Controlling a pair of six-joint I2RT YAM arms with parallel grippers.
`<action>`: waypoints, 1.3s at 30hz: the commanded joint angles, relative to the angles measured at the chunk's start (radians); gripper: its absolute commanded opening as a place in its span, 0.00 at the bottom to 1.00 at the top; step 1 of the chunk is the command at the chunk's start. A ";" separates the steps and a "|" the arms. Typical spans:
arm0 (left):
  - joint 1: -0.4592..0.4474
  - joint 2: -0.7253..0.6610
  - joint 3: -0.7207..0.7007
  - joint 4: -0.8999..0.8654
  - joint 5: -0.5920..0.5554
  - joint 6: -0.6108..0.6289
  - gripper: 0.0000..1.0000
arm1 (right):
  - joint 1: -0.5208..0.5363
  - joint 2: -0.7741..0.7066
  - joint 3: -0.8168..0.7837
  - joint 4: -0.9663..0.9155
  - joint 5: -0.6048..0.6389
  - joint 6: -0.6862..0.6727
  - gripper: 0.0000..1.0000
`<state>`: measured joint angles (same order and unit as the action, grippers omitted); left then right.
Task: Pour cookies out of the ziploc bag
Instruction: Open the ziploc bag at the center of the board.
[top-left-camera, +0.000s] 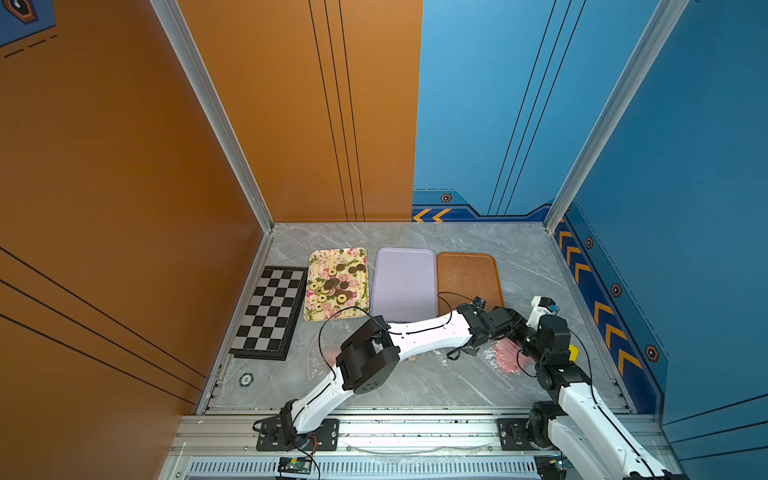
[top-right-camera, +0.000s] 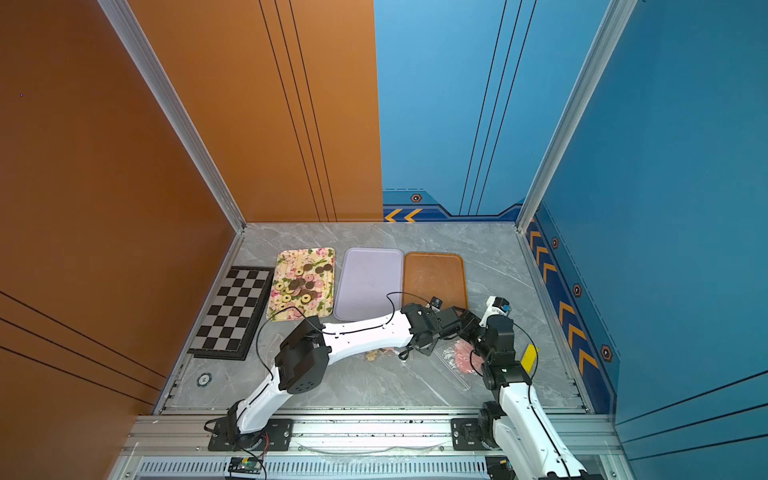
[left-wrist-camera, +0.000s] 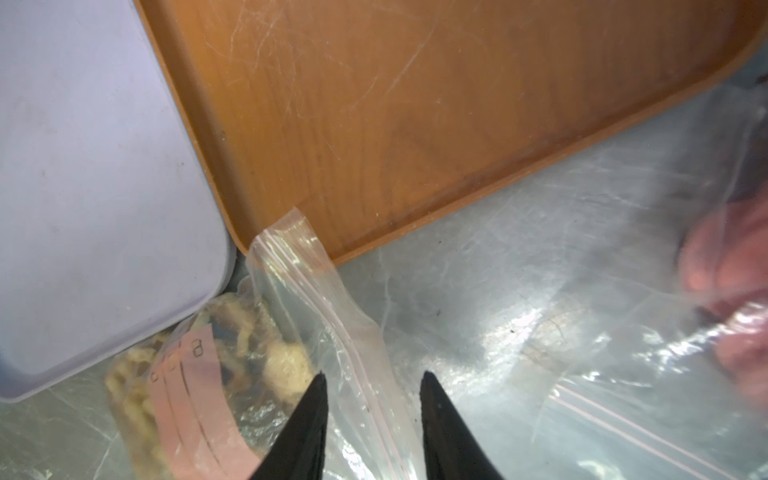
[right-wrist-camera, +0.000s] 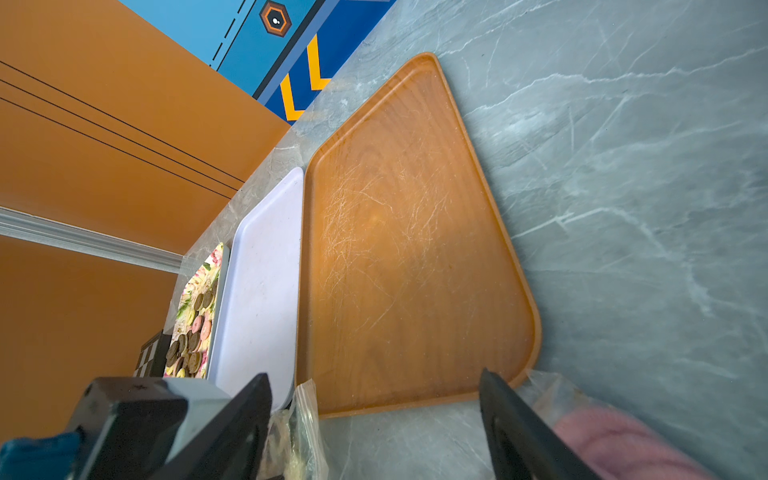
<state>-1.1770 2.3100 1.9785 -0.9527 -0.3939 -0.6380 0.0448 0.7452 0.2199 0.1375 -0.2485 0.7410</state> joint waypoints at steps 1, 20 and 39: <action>0.008 0.047 0.028 -0.044 -0.015 -0.016 0.37 | 0.000 -0.001 -0.013 -0.004 0.013 0.013 0.80; 0.009 0.051 0.037 -0.072 -0.093 -0.045 0.00 | 0.004 -0.004 -0.013 0.006 0.004 0.012 0.80; -0.033 -0.434 -0.326 -0.065 -0.217 -0.046 0.00 | 0.012 -0.015 -0.029 0.127 -0.070 0.000 0.81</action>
<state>-1.2057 1.9198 1.7081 -0.9951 -0.5632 -0.6815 0.0460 0.7315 0.2058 0.1726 -0.2661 0.7406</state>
